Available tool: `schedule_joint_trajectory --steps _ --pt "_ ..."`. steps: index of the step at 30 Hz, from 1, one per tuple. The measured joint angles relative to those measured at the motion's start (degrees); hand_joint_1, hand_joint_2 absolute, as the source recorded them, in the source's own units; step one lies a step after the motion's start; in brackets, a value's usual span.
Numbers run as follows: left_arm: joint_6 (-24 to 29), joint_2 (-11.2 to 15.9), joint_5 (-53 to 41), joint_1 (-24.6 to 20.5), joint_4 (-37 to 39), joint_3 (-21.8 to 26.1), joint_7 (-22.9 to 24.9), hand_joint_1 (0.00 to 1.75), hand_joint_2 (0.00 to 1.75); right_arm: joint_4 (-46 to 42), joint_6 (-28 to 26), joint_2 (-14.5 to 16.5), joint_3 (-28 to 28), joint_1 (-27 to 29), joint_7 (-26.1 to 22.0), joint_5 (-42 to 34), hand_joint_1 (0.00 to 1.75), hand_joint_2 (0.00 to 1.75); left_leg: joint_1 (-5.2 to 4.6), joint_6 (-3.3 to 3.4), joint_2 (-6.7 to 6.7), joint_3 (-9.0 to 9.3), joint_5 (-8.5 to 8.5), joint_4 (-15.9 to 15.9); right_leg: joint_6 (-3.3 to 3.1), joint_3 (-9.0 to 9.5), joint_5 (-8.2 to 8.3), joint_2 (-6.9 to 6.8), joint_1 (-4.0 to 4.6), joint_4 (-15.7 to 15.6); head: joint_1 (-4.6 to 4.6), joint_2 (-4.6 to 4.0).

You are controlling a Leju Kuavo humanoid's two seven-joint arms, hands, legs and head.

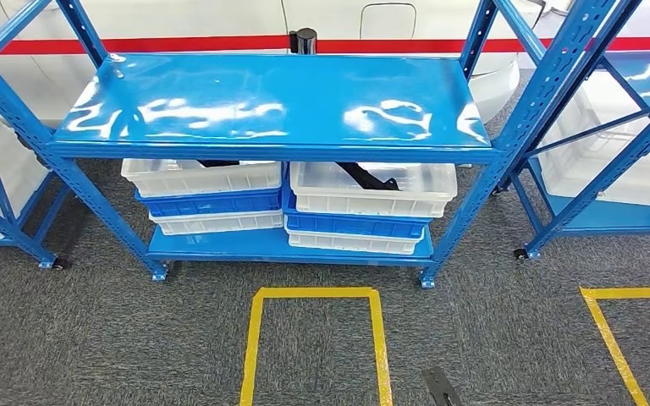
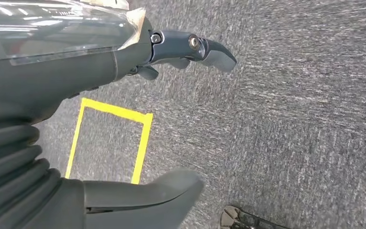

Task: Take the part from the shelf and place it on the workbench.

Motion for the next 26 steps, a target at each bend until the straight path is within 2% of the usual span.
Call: schedule_joint_trajectory --steps 3,13,17,26 --pt "-0.5 0.6 4.4 0.7 -0.6 -3.2 0.8 0.00 0.00 -0.5 0.8 -0.2 0.1 0.7 -0.1 -1.4 0.00 1.75 0.00 0.00 0.00 0.00 0.00 0.0 -0.01 0.00 -0.01 0.00 0.00 0.0 0.00 0.00" --pt "-2.2 2.3 19.7 3.7 -3.1 -16.9 3.3 0.00 0.00 -3.3 3.3 -0.4 1.0 3.2 -1.1 -6.2 0.00 1.75 0.00 0.00 0.00 0.00 0.00 0.0 -0.01 -0.01 -0.01 0.00 0.00 0.0 0.00 0.00" --pt "-2.9 2.9 25.7 5.0 -4.3 -22.8 4.2 0.00 0.00 -4.5 4.3 -0.4 1.4 4.3 -1.5 -8.1 0.00 0.00 -0.01 0.00 0.00 -0.01 -0.01 0.0 -0.01 -0.02 -0.02 0.00 0.00 0.0 0.00 0.00" --pt "-4.3 4.1 37.9 7.6 -6.6 -34.8 6.2 0.00 0.00 -7.0 6.2 -0.5 2.4 6.4 -2.4 -12.0 0.00 0.00 0.00 0.00 0.01 -0.02 -0.02 0.0 -0.01 -0.03 -0.02 0.00 0.00 0.0 0.00 0.00"
